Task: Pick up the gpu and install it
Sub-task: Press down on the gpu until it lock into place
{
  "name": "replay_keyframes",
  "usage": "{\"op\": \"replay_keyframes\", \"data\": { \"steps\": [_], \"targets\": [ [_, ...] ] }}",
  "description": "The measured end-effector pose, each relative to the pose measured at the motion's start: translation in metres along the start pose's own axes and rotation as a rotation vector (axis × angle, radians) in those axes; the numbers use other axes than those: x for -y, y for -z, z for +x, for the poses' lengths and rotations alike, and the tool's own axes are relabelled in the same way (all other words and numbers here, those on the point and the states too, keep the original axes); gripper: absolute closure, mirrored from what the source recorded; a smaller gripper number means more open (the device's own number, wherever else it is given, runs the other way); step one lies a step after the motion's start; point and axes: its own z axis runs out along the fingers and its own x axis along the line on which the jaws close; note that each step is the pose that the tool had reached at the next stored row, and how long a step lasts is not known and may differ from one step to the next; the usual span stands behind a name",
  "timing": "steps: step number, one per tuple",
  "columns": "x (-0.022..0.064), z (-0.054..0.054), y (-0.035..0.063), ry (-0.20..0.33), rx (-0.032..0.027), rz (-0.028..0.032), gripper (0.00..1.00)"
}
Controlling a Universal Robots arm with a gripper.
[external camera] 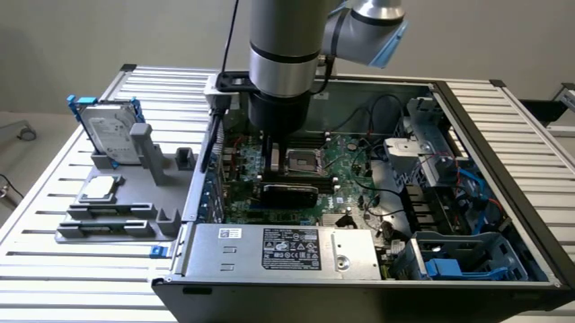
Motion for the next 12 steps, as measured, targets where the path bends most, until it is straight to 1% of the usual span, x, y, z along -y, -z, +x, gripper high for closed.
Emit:
{"op": "replay_keyframes", "data": {
  "steps": [12],
  "targets": [
    [0.0007, -0.0031, -0.01, 0.0, 0.0, 0.0, 0.89]
  ]
}}
